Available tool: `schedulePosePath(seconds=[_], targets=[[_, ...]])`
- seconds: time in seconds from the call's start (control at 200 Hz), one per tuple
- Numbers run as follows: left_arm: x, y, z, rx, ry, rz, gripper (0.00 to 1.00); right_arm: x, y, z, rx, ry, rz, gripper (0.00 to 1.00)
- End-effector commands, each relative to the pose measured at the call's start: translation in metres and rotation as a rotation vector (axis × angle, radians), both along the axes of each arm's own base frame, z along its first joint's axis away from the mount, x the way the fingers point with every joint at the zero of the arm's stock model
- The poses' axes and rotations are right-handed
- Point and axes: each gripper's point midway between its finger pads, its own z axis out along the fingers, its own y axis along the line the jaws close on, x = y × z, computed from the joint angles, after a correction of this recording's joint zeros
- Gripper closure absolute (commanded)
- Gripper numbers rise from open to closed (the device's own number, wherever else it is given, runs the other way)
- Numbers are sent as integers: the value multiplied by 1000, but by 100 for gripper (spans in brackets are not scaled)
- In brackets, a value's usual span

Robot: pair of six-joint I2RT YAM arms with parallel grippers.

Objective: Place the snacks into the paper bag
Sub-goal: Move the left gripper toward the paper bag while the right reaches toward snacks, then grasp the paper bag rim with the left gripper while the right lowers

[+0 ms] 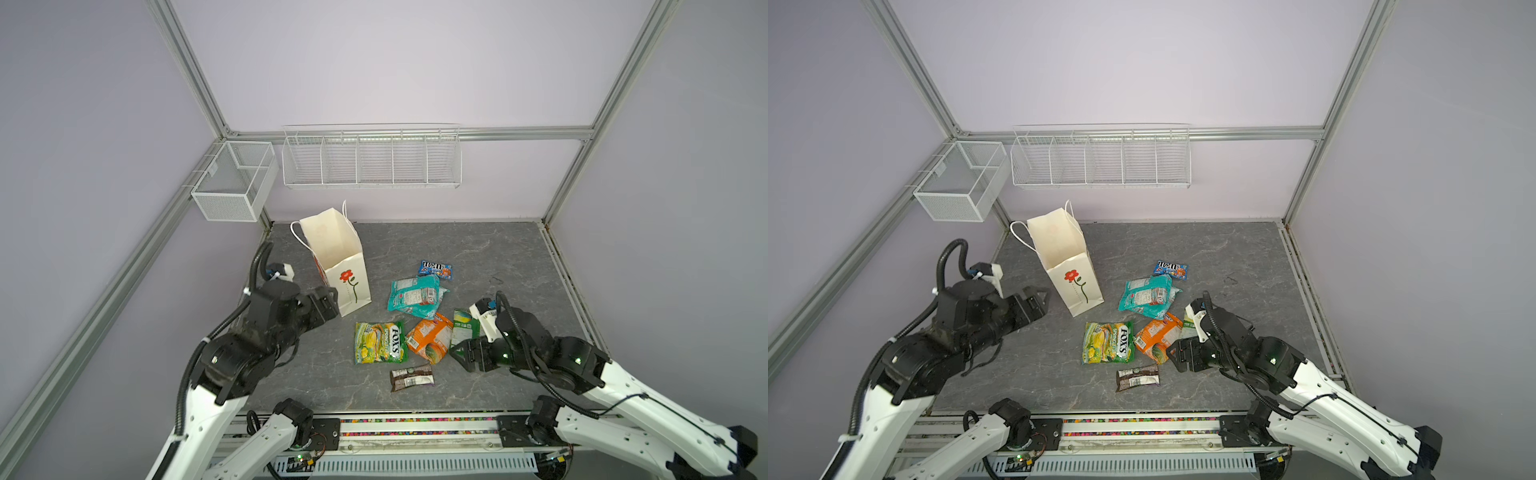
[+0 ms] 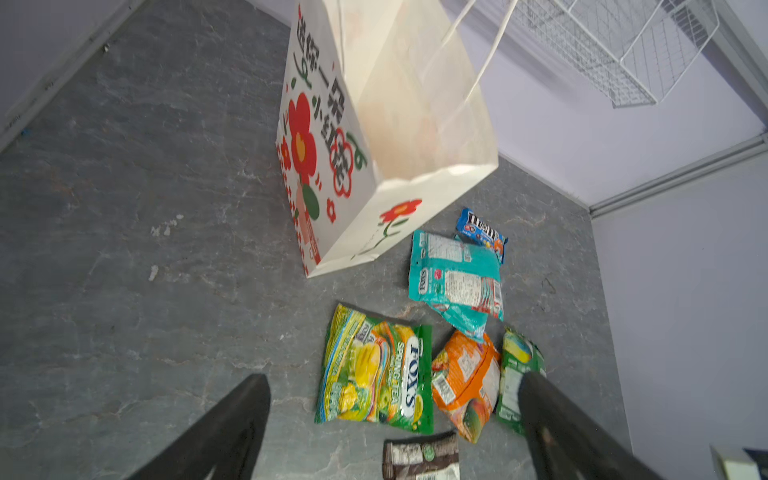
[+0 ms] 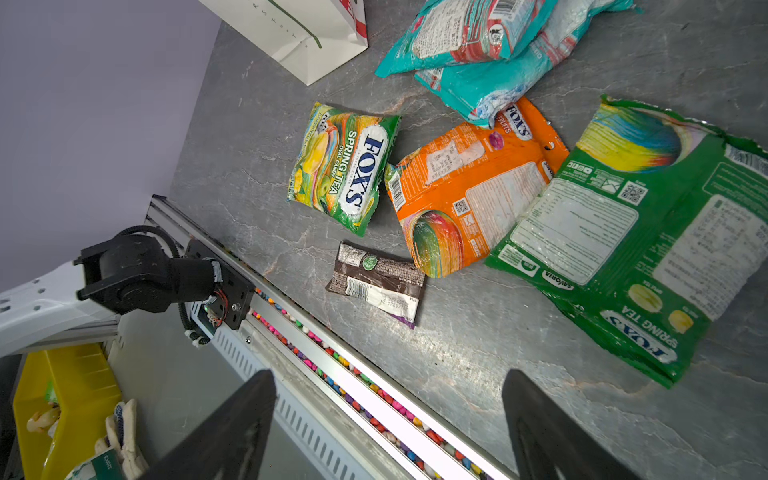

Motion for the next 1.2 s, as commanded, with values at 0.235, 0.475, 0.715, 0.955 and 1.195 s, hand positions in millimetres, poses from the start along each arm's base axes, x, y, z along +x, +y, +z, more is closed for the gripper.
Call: schedulePosePath(seconds=[0.235,0.475,0.715,0.955,1.195], targets=[[125,33,4,39,87,138,10,17,18,-9,-50,-37,31,12],[161,40,-22,36,145,151,20,20,17,-6,-62,-59,35,12],[173,41,-38,58,177,154,39,23,15,-10,-82,-60,22,11],[178,49,-51,97,205,162,69,25,11,-10,-90,-69,4,11],[178,55,-53,116,210,166,98,24,7,-9,-94,-73,-8,11]])
